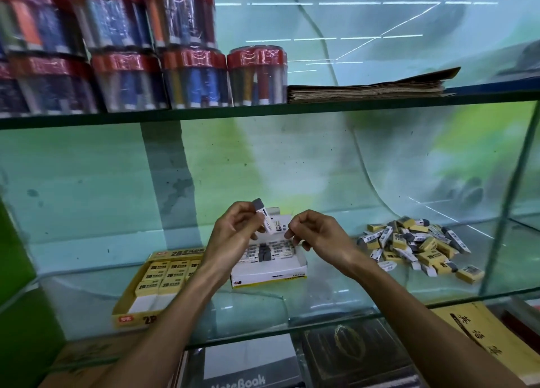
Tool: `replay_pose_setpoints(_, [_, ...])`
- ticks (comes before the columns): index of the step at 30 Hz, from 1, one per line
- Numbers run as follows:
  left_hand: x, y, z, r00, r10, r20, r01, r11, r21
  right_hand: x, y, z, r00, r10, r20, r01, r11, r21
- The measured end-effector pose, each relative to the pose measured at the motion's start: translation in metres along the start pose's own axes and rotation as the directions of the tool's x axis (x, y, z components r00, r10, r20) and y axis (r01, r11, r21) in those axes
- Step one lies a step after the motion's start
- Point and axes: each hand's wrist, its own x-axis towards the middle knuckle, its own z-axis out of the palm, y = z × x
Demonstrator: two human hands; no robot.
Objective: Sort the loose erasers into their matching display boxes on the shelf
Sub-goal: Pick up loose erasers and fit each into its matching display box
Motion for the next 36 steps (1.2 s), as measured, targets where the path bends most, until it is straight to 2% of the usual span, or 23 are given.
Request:
replay_pose_setpoints(3, [0.004, -0.002, -0.016, 0.996, 0.038, 0.081, -0.052, 0.983, 0.175, 0.004, 0.003, 0.004, 1.000, -0.022, -0.019, 0.021, 0.998, -0.054])
replay_pose_setpoints(5, [0.008, -0.004, -0.028, 0.980, 0.072, 0.186, -0.134, 0.927, 0.350, 0.007, 0.006, 0.006, 0.999, -0.035, -0.036, 0.032, 0.996, -0.087])
replay_pose_setpoints(7, [0.011, -0.007, -0.035, 0.945, 0.091, 0.315, -0.252, 0.816, 0.520, 0.010, 0.009, 0.005, 0.997, -0.035, -0.068, 0.029, 0.995, -0.091])
replay_pose_setpoints(9, [0.014, -0.011, -0.038, 0.894, 0.073, 0.442, -0.380, 0.644, 0.664, 0.013, 0.011, 0.004, 0.993, -0.028, -0.112, 0.017, 0.995, -0.098])
replay_pose_setpoints(11, [0.016, -0.016, -0.037, 0.868, 0.016, 0.496, -0.437, 0.499, 0.748, 0.016, 0.013, 0.002, 0.989, -0.016, -0.148, -0.002, 0.993, -0.121])
replay_pose_setpoints(14, [0.017, -0.023, -0.035, 0.874, -0.042, 0.484, -0.431, 0.393, 0.812, 0.019, 0.017, -0.001, 0.984, -0.001, -0.179, -0.032, 0.983, -0.181])
replay_pose_setpoints(21, [0.018, -0.032, -0.029, 0.885, -0.022, 0.464, -0.434, 0.321, 0.842, 0.017, 0.021, -0.007, 0.979, 0.027, -0.203, -0.076, 0.968, -0.240])
replay_pose_setpoints(25, [0.020, -0.034, -0.027, 0.883, 0.027, 0.468, -0.461, 0.230, 0.857, 0.012, 0.017, -0.013, 0.979, 0.024, -0.203, -0.080, 0.958, -0.275])
replay_pose_setpoints(27, [0.021, -0.035, -0.024, 0.879, 0.056, 0.473, -0.471, 0.248, 0.846, 0.008, 0.014, -0.021, 0.979, 0.006, -0.206, -0.073, 0.945, -0.318])
replay_pose_setpoints(32, [0.016, -0.030, 0.004, 0.875, 0.184, 0.447, -0.471, 0.536, 0.701, 0.001, 0.004, -0.057, 0.974, -0.065, -0.217, -0.041, 0.890, -0.454])
replay_pose_setpoints(36, [0.008, -0.024, 0.041, 0.838, 0.242, 0.490, -0.512, 0.660, 0.550, -0.004, -0.003, -0.095, 0.978, -0.059, -0.201, -0.071, 0.811, -0.580])
